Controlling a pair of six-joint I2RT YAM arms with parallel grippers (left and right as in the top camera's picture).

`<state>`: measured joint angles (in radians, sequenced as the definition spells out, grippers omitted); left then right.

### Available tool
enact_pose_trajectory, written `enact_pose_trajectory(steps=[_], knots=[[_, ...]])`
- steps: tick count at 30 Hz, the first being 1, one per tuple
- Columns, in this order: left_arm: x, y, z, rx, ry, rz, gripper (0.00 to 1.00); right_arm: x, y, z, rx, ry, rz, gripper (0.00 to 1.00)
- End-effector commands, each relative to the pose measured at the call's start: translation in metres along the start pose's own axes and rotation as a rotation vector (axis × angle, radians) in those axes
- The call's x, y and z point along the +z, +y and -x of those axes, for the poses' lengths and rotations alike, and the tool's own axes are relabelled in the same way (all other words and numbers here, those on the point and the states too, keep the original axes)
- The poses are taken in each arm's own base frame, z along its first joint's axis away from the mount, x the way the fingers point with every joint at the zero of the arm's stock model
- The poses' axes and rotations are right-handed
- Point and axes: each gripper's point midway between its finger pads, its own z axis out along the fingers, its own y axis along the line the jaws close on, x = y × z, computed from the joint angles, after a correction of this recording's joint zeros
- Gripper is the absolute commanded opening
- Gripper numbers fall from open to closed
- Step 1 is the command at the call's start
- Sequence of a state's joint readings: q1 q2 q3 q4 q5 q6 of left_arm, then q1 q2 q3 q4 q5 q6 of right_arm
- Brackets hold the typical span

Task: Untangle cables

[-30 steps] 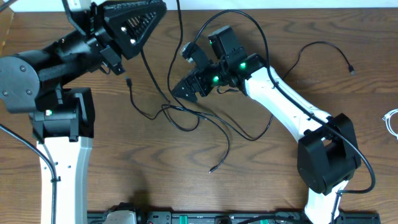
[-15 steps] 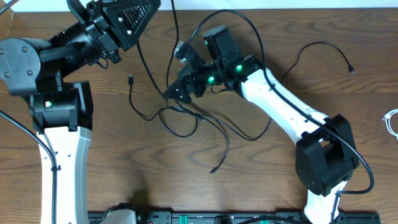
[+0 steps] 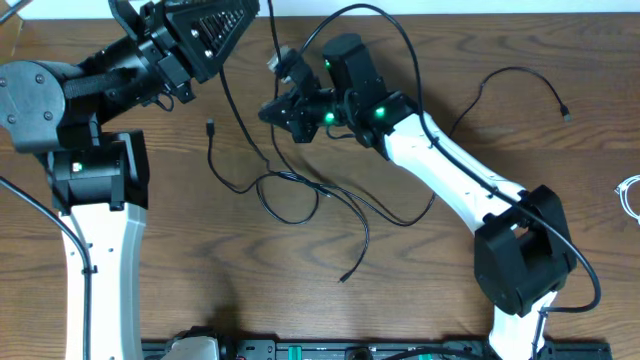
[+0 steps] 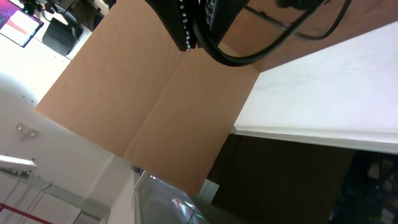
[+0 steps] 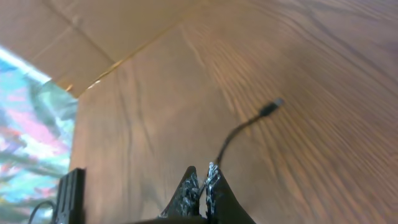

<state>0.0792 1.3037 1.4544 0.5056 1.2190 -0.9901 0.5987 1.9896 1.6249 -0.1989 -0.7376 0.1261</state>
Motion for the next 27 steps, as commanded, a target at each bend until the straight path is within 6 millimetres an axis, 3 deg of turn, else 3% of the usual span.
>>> enact_pose_trajectory(steps=[1, 5, 7, 10, 14, 17, 18, 19, 22, 24, 27], knots=[[-0.007, 0.005, -0.001, 0.017, 0.026, 0.019, 0.07, -0.019, -0.044, 0.001, 0.089, -0.008, -0.162, 0.01], [-0.017, 0.040, -0.014, -0.047, 0.064, 0.104, 0.07, -0.065, -0.092, -0.001, 0.165, -0.008, -0.370, 0.01], [-0.022, 0.057, -0.021, -0.073, 0.078, 0.143, 0.08, -0.099, -0.113, 0.003, 0.195, -0.027, -0.496, 0.01], [-0.029, 0.076, -0.029, -0.105, 0.092, 0.188, 0.08, -0.172, -0.135, 0.023, 0.203, -0.100, -0.689, 0.01], [-0.032, 0.088, -0.033, -0.126, 0.099, 0.205, 0.08, -0.272, -0.138, 0.061, 0.188, -0.255, -0.870, 0.01], [-0.032, 0.089, -0.034, -0.117, 0.101, 0.206, 0.07, -0.340, -0.122, 0.091, 0.155, -0.386, -0.948, 0.01], [-0.032, 0.088, -0.033, -0.116, 0.101, 0.205, 0.07, -0.373, -0.111, 0.105, 0.133, -0.452, -0.988, 0.01], [-0.032, 0.089, -0.034, -0.117, 0.101, 0.206, 0.07, -0.391, -0.104, 0.111, 0.123, -0.483, -1.009, 0.01], [-0.032, 0.089, -0.034, -0.117, 0.101, 0.206, 0.07, -0.415, -0.091, 0.114, 0.120, -0.513, -1.034, 0.01], [-0.032, 0.089, -0.034, -0.117, 0.100, 0.206, 0.07, -0.408, -0.088, 0.106, 0.142, -0.480, -1.007, 0.01], [-0.032, 0.091, -0.034, -0.106, 0.097, 0.214, 0.07, -0.381, -0.085, 0.085, 0.203, -0.383, -0.912, 0.01]])
